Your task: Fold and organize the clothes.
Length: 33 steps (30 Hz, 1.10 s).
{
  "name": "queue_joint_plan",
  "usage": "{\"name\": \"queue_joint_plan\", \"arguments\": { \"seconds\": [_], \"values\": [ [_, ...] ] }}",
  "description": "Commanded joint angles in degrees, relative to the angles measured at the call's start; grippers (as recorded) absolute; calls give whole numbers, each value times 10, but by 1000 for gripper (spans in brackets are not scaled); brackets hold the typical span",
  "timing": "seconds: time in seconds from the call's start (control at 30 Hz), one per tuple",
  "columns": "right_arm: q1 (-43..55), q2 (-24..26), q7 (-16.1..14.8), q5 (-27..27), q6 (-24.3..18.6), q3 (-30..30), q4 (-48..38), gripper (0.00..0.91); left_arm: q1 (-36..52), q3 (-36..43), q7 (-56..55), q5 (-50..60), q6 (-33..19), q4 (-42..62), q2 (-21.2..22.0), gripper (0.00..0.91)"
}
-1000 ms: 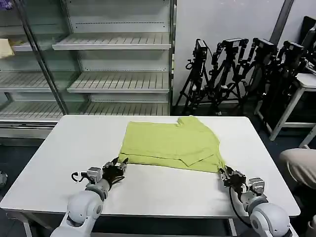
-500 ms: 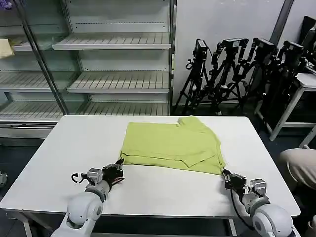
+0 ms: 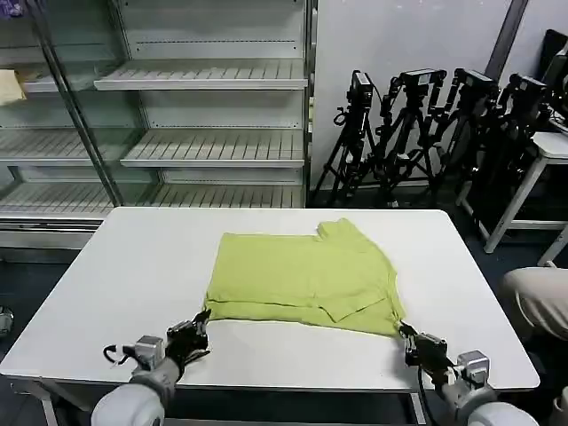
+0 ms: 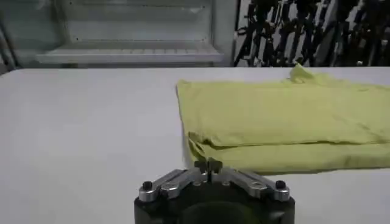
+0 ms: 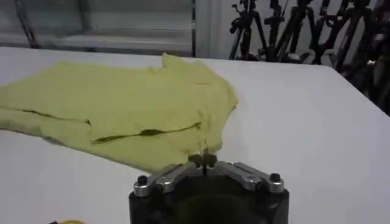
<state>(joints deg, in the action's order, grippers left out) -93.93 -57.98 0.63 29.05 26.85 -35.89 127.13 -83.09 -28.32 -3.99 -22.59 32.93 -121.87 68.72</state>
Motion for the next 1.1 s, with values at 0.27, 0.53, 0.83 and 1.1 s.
{"name": "queue_joint_plan", "arguments": {
  "seconds": [0.27, 0.53, 0.83, 1.1],
  "values": [
    [-147, -6, -4, -21, -15, -48, 79, 0, -126, -71, 0, -9, -1, -92, -9, 20],
    [-146, -7, -5, -45, -19, -44, 80, 907, -150, -71, 7, 22, 1, -106, -11, 907],
    [-54, 18, 11, 32, 7, -76, 88, 907, -85, -67, 12, 22, 1, -118, -40, 907],
    [215, 13, 93, 83, 56, 41, -4, 907, 125, 10, -19, -38, 1, -14, -47, 907]
  ]
}}
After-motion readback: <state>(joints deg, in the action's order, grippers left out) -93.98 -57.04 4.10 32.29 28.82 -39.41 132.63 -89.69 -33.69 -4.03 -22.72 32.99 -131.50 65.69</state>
